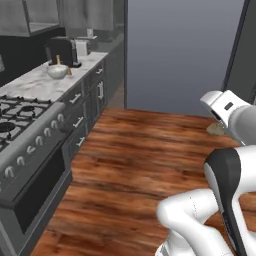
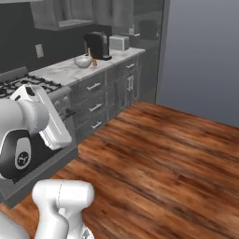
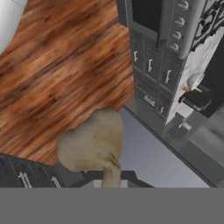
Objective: Retrieve the bottle and the shaker from the cabinet and place them next to the mixing bowl on the counter. Then add garlic from the fridge to the mixing bowl.
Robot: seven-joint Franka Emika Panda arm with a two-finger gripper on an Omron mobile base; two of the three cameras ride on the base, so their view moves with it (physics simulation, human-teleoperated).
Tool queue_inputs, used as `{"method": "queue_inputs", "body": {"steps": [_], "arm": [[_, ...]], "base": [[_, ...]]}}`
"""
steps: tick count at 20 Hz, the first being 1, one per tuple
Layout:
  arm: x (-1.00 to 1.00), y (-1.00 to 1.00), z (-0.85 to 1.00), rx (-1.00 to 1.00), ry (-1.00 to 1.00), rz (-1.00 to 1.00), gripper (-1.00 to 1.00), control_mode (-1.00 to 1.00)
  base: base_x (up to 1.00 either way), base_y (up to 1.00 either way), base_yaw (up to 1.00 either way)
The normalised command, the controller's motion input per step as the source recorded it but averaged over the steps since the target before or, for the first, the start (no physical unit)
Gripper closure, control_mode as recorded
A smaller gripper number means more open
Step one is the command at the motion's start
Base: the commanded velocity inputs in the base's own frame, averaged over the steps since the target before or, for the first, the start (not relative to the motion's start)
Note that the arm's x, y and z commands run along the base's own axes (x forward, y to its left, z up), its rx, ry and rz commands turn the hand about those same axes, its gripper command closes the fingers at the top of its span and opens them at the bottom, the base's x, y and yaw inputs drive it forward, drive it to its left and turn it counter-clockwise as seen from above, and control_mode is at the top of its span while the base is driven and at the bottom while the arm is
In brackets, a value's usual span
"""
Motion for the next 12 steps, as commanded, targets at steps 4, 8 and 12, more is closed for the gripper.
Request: {"method": "queue_inputs", "body": {"steps": [4, 8, 12], "arm": [[0.0, 0.0, 0.0, 0.0, 0.0, 0.0, 1.0, 1.0], [0.0, 0.0, 0.0, 0.0, 0.0, 0.0, 1.0, 1.0], [0.0, 0.0, 0.0, 0.0, 0.0, 0.0, 1.0, 1.0]], "base": [[0.76, 0.02, 0.0], [0.72, 0.03, 0.0], [0.73, 0.08, 0.0]]}}
